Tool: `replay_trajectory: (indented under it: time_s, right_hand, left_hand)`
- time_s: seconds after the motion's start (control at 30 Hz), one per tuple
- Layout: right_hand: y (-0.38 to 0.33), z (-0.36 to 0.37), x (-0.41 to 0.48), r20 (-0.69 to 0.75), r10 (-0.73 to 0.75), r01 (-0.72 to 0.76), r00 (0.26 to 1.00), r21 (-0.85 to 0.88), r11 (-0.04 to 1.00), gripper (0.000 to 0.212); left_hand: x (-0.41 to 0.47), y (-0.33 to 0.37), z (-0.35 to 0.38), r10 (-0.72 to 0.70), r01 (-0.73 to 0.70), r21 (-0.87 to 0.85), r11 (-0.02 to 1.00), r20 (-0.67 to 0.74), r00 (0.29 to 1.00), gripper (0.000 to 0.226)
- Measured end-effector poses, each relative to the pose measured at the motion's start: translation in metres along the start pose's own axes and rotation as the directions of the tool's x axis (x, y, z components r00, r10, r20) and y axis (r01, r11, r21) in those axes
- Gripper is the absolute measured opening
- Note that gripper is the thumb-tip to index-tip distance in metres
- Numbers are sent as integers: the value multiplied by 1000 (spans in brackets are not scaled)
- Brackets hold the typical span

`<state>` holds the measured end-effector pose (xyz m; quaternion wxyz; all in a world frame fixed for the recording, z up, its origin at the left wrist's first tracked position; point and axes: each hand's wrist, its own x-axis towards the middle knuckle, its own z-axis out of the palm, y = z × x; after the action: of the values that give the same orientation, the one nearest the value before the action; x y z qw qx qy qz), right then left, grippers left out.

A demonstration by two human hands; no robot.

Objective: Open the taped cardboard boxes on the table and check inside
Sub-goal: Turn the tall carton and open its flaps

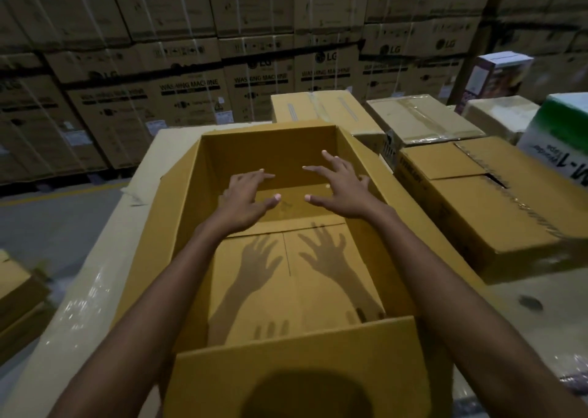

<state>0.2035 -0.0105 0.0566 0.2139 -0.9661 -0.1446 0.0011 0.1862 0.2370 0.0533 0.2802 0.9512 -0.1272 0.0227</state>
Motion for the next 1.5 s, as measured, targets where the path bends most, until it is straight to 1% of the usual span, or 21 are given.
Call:
replay_trajectory:
  time_s: [0.1,0.17,0.27,0.33,0.37,0.4,0.47,0.5,0.53,0.57,0.63,0.87,1.0,1.07,1.17,1.3,1.37,1.5]
  right_hand:
    - [-20,-6,-58,-70,-15,21,997,78,997,60]
    - [-30,-4,-100,-152,-6,27,988,136,990,56]
    - [-40,14,-156,-297,76,-16,952,200,980,43]
    - [-41,35,-184,-444,161,-43,881,264,964,29]
    - [-41,47,-196,-508,219,-79,833,281,956,25]
    - [-40,59,-207,-563,283,-145,777,277,950,25]
    - [-38,78,-226,-623,427,-342,656,259,903,32]
    - [-37,86,-235,-616,497,-422,611,279,863,40]
    - [-37,93,-242,-581,558,-466,592,319,825,48]
    - [-37,98,-247,-532,602,-476,595,370,797,57]
    - [-39,106,-254,-462,624,-452,630,435,779,66]
    - [-64,122,-272,-409,522,-365,748,403,839,71]
    - [-93,135,-274,-383,457,-322,803,365,873,75]
    - [-109,142,-273,-378,426,-299,822,350,888,73]
    - [-132,153,-269,-385,383,-266,840,324,908,65]
    - [-170,168,-257,-367,284,-186,886,280,942,59]
    - [-186,175,-248,-338,258,-167,905,275,947,60]
    - [-202,182,-230,-275,232,-155,933,275,949,62]
  left_hand:
    - [-54,25,-9,60,-59,-41,997,24,998,55]
    - [-95,36,-6,79,-80,-47,996,-18,997,56]
    - [-151,44,11,68,-73,-48,996,-98,993,50]
    - [-182,45,28,51,-63,-80,995,-139,989,43]
    - [-195,46,36,28,-43,-94,995,-151,988,41]
    - [-208,47,42,-2,-13,-90,996,-155,988,42]
    - [-229,46,53,-29,28,-4,1000,-157,987,44]
    - [-237,45,58,-19,27,50,998,-172,985,44]
    - [-243,43,60,-2,19,81,997,-199,980,42]
    - [-247,41,61,9,12,88,996,-231,973,40]
    - [-252,37,60,9,13,79,997,-277,961,37]
    - [-281,17,46,-2,31,67,997,-389,921,28]
    - [-297,-9,31,-64,101,64,993,-432,899,22]
    - [-305,-20,25,-95,138,55,989,-481,871,16]
    - [-318,-39,16,-132,173,25,985,-546,828,8]
    - [-334,-72,-8,-206,263,9,965,-596,776,9]
    - [-337,-87,-20,-232,297,14,955,-593,771,11]
    - [-333,-113,-33,-239,304,12,952,-589,772,16]
